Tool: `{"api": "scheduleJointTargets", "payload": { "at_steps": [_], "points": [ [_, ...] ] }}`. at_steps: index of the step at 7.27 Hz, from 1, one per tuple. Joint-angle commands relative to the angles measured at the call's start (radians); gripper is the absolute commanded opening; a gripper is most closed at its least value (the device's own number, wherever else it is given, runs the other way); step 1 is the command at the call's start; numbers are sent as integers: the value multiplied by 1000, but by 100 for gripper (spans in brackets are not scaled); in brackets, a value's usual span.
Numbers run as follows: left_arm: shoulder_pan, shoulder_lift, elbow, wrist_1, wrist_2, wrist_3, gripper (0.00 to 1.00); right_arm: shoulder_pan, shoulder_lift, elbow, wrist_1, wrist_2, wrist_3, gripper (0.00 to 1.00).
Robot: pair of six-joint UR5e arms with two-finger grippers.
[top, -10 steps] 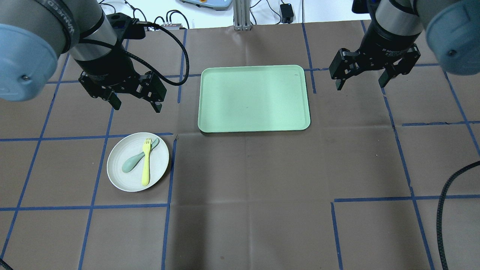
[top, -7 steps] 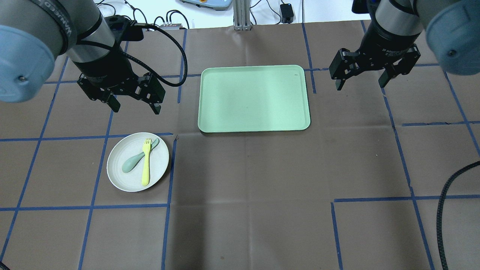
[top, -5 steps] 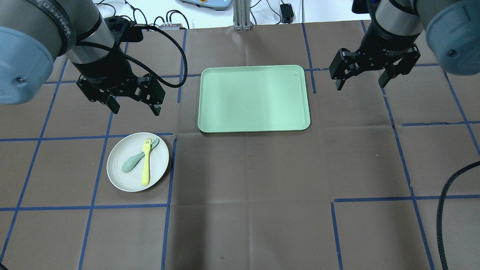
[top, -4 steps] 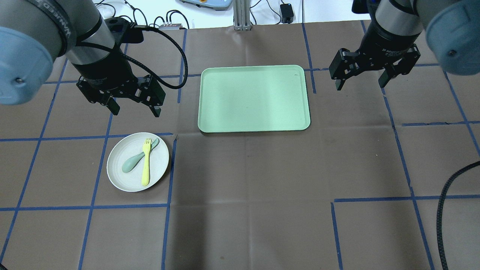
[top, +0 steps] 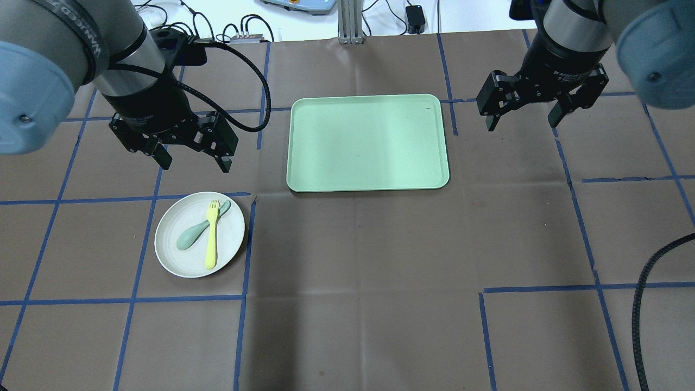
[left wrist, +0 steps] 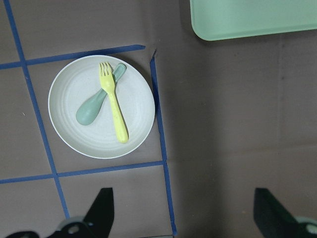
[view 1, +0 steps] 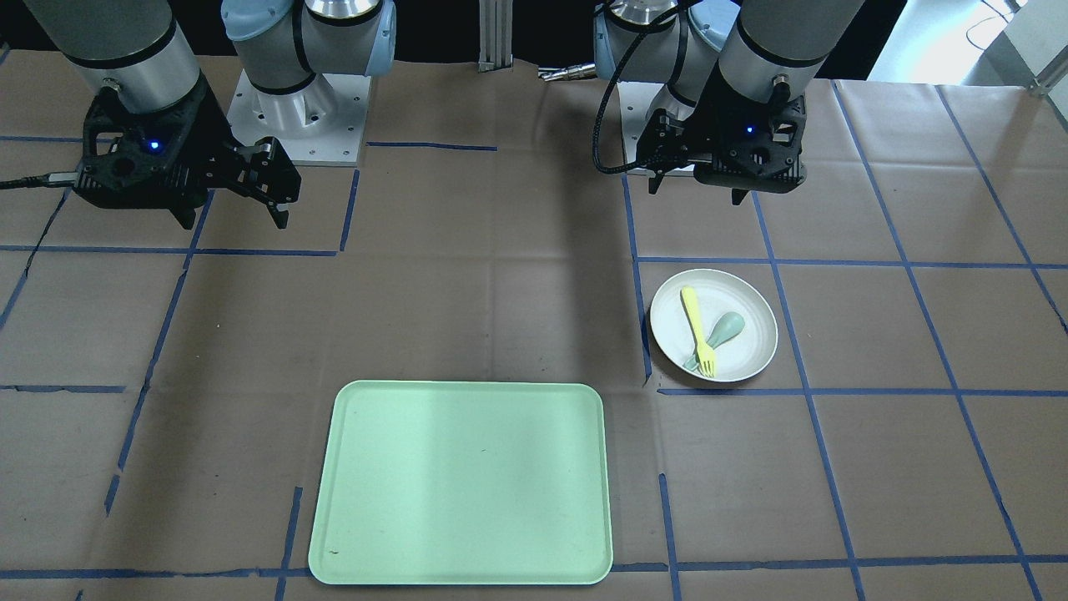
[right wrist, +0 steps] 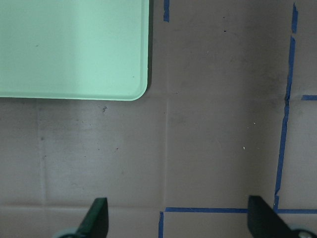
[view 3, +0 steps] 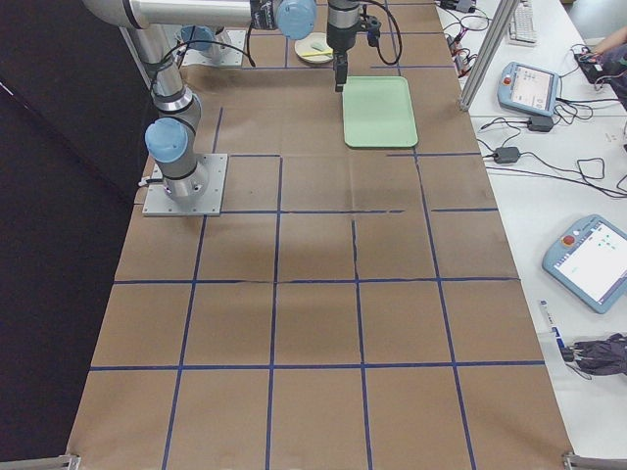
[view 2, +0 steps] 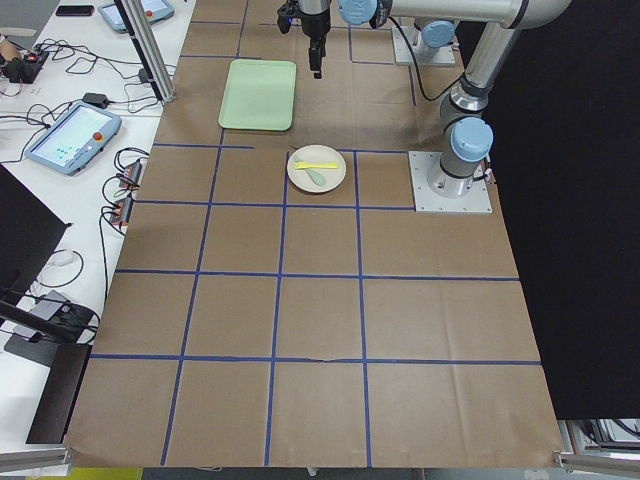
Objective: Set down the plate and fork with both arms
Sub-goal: 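Lower the left gripper toward the rim of the white plate, then grasp the white plate's rim with the left gripper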
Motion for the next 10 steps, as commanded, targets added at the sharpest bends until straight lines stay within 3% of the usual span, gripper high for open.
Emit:
{"api": "scheduleJointTargets", "payload": {
  "at_steps": [1,3,6,8,10],
  "points": [
    [23,-10,-21,5,-1,28,100,0,0,1,0,0,0,100],
    [85,-16,-48,34,2,157,99,-2,0,-1,0,0,0,100],
    [219,-17,-232,241,1,431,99,0,0,1,0,0,0,100],
    [316,-48,-370,426,-1,457,99,-2,0,1,0,0,0,100],
    [402,-140,-412,504,-7,469,99,0,0,1,0,0,0,100]
  ]
}}
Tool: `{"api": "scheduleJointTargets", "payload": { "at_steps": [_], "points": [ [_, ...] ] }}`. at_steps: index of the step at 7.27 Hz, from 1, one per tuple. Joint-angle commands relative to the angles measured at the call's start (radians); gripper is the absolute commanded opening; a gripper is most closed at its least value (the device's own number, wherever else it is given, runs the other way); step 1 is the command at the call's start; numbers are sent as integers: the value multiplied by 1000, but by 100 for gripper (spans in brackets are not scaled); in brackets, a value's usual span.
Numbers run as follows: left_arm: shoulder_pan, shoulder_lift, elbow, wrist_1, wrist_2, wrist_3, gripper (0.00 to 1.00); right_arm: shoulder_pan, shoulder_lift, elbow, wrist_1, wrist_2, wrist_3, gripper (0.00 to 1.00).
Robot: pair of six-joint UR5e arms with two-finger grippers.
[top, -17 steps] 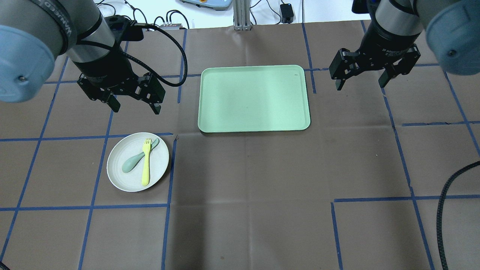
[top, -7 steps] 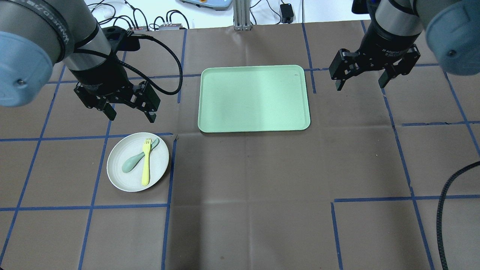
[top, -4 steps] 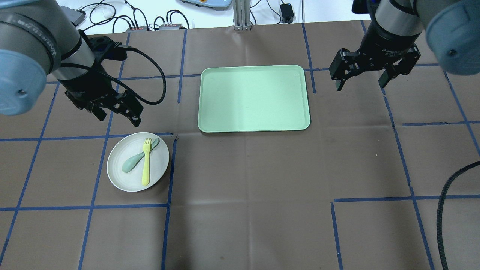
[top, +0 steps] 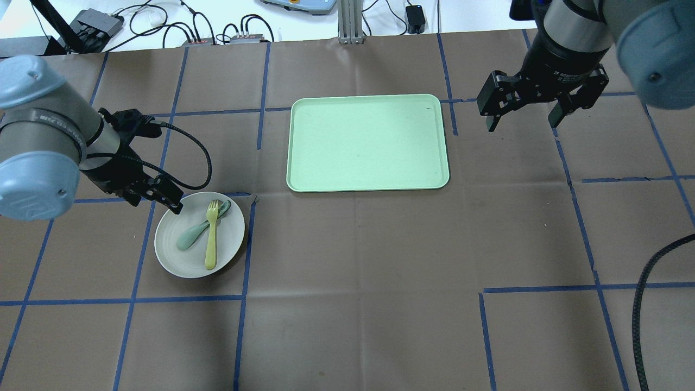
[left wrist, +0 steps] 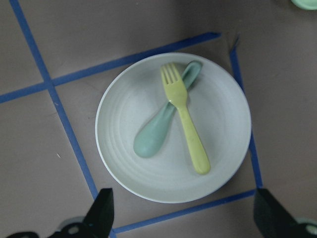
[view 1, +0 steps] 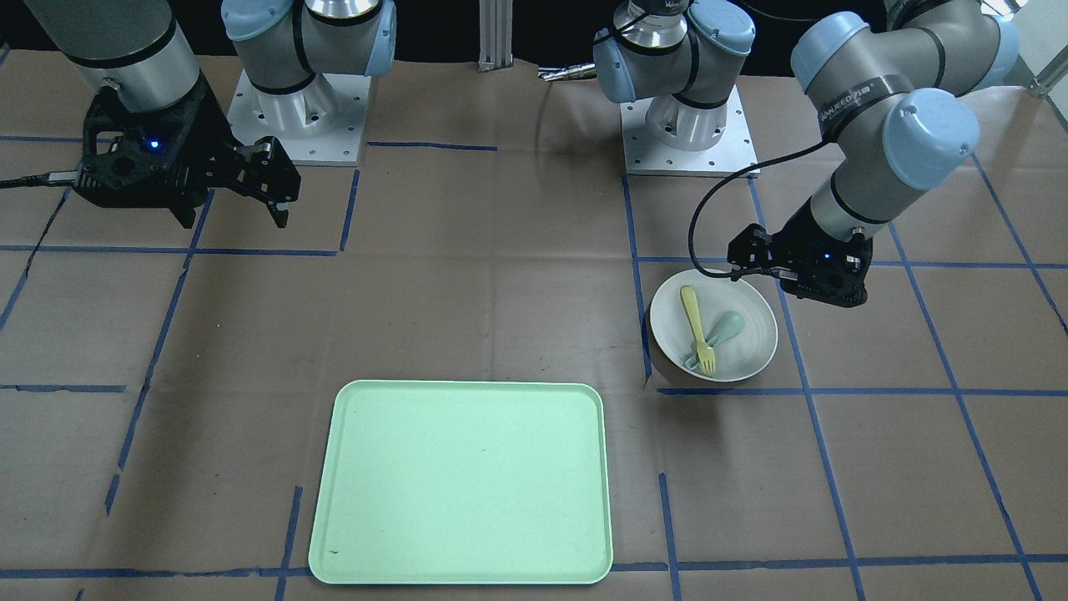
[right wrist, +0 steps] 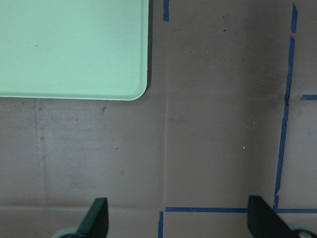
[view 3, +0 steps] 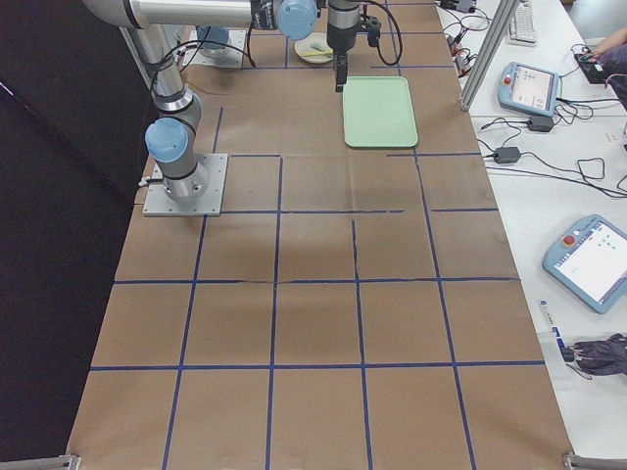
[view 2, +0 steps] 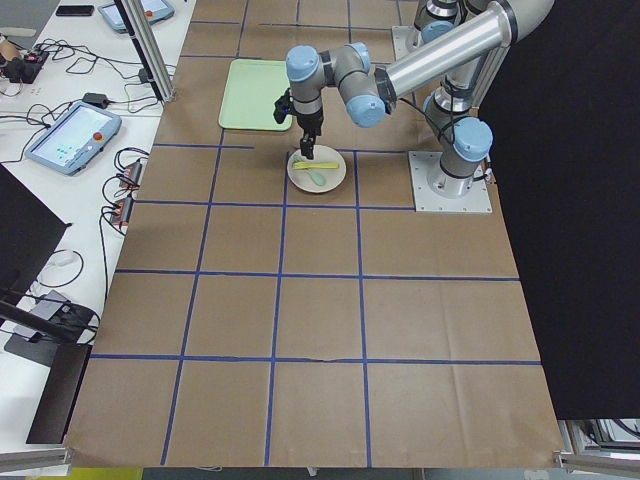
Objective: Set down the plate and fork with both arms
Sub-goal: 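Grasp the white plate's rim with the left gripper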
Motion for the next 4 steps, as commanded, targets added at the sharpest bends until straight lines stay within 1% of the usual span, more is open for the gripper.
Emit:
{"api": "scheduleJointTargets", "payload": {
  "at_steps": [1,2,3,4],
  "points": [
    [76,-102,-23,53,-4,27,99,1,0,0,0,0,2,100],
    [106,-134,-25,58,-41,26,99,1,0,0,0,0,0,100],
    [117,-158,-25,58,-68,18,92,1,0,0,0,0,0,100],
    [117,-179,-25,58,-70,12,88,1,0,0,0,0,0,100]
  ]
}}
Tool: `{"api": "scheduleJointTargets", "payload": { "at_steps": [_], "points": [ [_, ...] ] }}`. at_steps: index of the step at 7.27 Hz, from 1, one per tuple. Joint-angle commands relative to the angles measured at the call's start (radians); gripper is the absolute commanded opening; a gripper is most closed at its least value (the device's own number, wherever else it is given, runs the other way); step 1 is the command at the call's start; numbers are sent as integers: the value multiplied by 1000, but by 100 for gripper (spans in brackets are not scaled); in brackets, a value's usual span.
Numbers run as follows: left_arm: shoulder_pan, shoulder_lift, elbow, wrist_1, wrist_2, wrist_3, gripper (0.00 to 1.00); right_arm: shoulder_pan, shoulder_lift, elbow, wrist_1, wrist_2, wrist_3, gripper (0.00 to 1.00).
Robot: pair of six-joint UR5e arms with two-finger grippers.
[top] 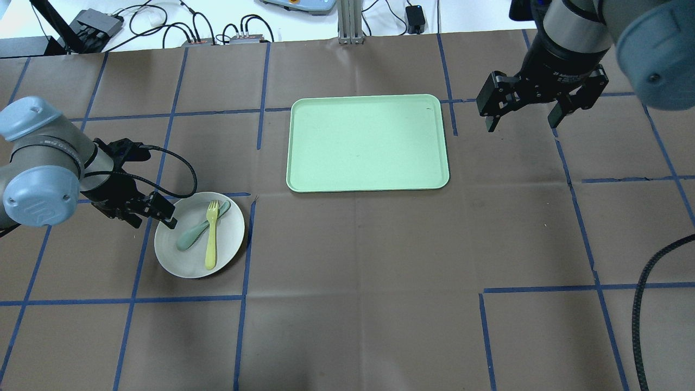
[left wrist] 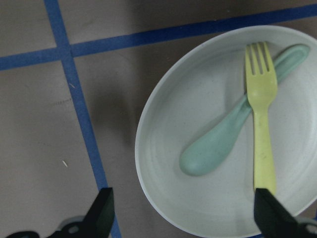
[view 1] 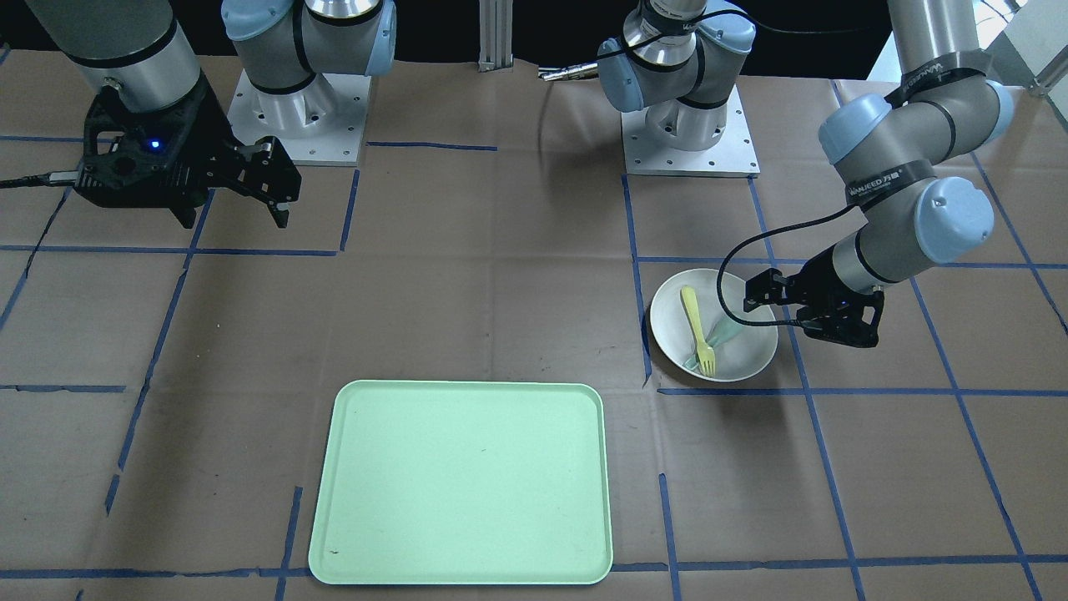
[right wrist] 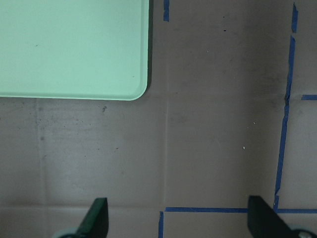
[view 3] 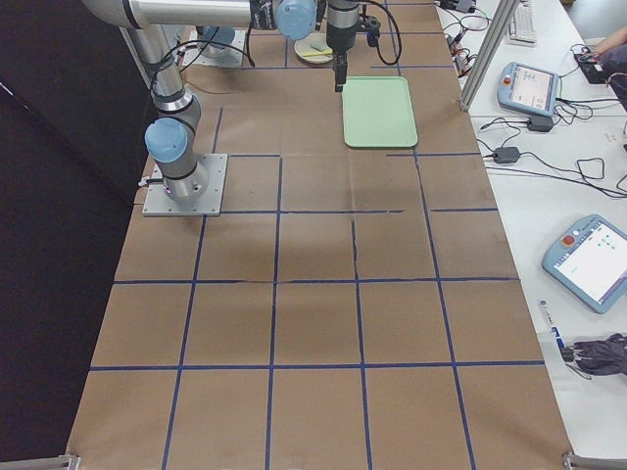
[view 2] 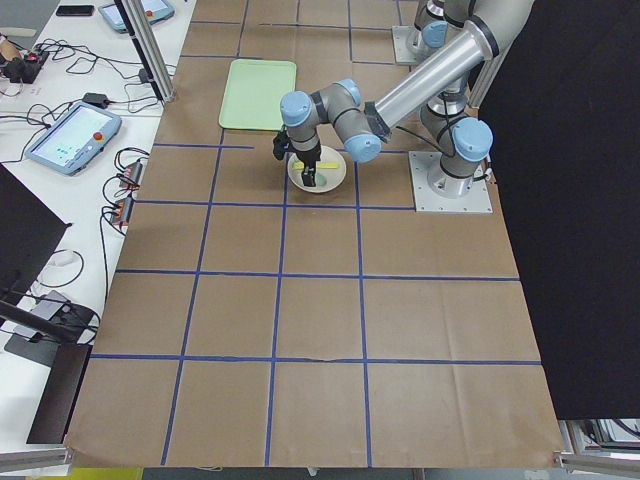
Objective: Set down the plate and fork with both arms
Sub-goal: 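Grasp the white plate's rim with the left gripper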
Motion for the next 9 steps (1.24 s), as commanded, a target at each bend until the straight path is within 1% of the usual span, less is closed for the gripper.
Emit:
{"api": "scheduleJointTargets", "payload": {
  "at_steps": [1,5,9],
  "points": [
    [10,-48,4,9,-14,-8,86,-1,0,0,0,0,0,100],
    [25,-102,9,85,-14,-8,83,-2,0,0,0,0,0,100],
    [32,-103,9,86,-17,-13,37,0,0,0,0,0,0,100]
  ]
}}
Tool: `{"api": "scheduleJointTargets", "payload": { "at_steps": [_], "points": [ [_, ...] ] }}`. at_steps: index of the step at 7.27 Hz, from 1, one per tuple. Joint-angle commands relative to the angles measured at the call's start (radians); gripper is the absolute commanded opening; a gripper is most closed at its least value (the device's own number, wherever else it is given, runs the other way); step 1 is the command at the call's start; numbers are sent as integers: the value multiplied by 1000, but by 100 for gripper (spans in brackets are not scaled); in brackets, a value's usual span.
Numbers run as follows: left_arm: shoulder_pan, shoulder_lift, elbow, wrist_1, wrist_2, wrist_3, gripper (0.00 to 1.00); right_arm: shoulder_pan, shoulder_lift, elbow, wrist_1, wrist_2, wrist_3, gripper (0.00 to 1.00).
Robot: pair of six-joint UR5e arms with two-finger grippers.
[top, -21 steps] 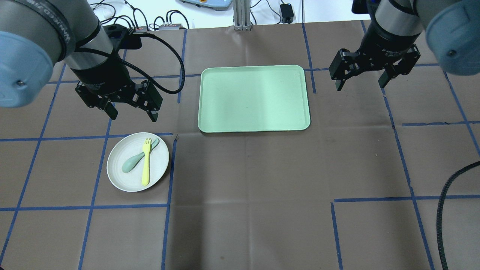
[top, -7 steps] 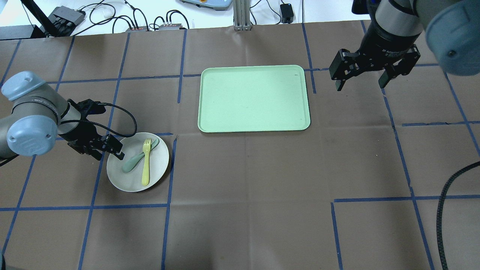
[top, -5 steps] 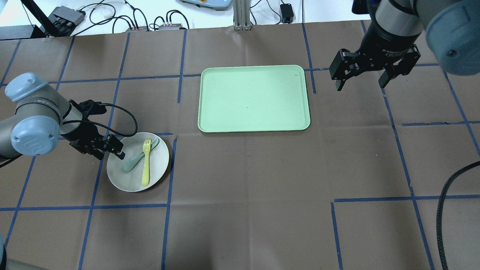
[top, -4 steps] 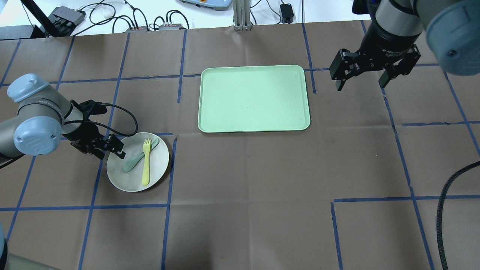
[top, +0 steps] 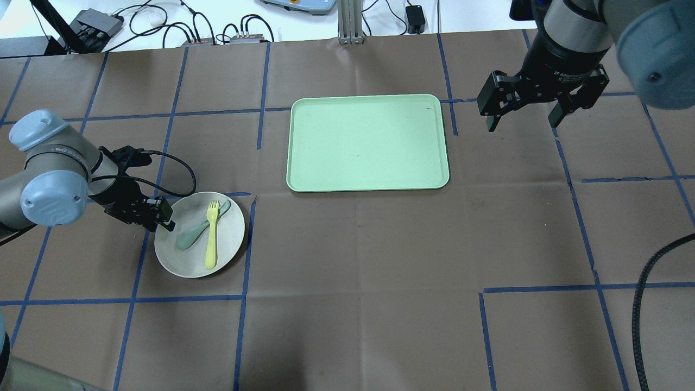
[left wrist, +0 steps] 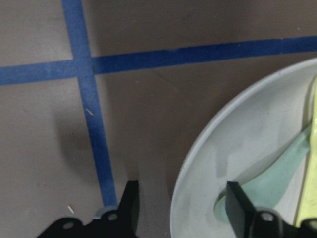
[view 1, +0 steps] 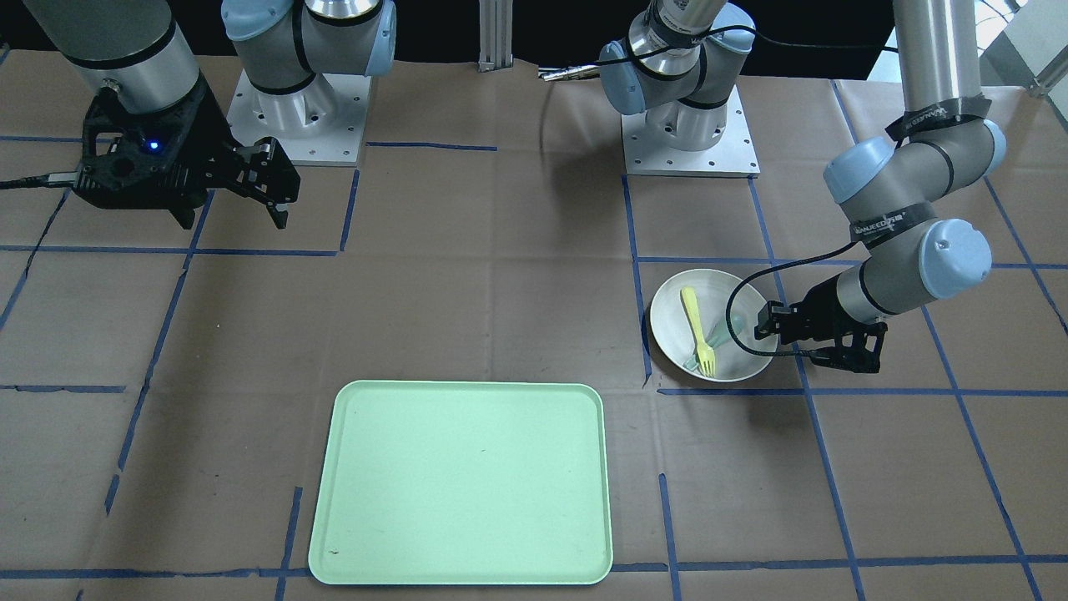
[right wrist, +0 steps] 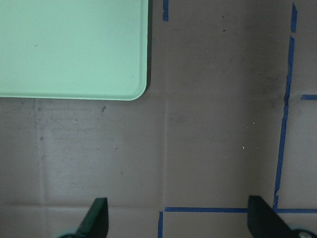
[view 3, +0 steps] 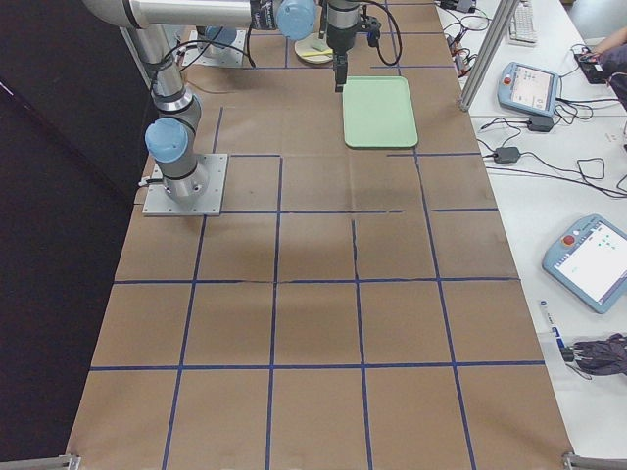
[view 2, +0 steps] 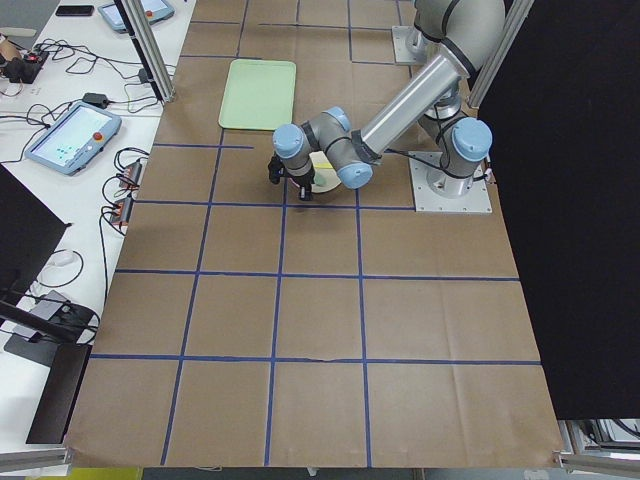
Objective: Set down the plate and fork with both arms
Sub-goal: 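Grasp the white plate's rim with the left gripper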
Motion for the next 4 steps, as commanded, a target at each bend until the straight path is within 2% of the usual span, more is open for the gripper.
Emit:
{"api": "scheduleJointTargets", "payload": {
  "at_steps": [1,2,4],
  "points": [
    [1,1,-4,0,-3,-3,26,-1,0,0,0,0,0,100],
    [1,1,-4,0,-3,-3,19,-1,0,0,0,-1,0,100],
    [1,9,-4,0,-3,-4,11,-1,0,0,0,-1,0,100]
  ]
}}
